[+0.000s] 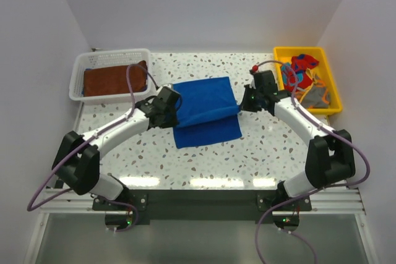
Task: Fold and stack the towels
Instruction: Fold the towel
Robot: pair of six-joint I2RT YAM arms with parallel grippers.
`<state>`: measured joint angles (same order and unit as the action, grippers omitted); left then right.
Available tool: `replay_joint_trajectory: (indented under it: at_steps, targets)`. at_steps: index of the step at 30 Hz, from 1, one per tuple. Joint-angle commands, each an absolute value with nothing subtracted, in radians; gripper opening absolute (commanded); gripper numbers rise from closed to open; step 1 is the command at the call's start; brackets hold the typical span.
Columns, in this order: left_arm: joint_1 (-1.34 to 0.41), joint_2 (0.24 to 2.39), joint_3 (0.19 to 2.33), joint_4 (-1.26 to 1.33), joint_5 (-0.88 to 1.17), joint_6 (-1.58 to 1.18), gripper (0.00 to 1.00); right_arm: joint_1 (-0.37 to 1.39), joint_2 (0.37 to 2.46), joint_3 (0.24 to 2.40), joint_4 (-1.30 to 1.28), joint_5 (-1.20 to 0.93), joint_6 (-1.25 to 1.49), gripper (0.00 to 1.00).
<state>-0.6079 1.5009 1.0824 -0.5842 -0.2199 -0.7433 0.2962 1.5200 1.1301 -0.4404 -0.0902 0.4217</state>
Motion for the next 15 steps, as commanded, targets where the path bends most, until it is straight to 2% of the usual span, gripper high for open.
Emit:
replay_joint_trajectory:
  at_steps: [1,5,15]
  targets:
    - [-0.626,1.457,0.944,-0.562,-0.167,-0.775,0.00,0.301,1.499,1.010,-0.446,-0.132,0.445,0.00]
    - [-0.660,1.476,0.836,-0.473,-0.129,-0.816,0.00,0.302,1.519,0.888,-0.404,-0.129,0.443,0.00]
    - [-0.684,1.517,0.747,-0.397,-0.135,-0.850,0.00,0.307,1.589,0.813,-0.341,-0.115,0.440,0.00]
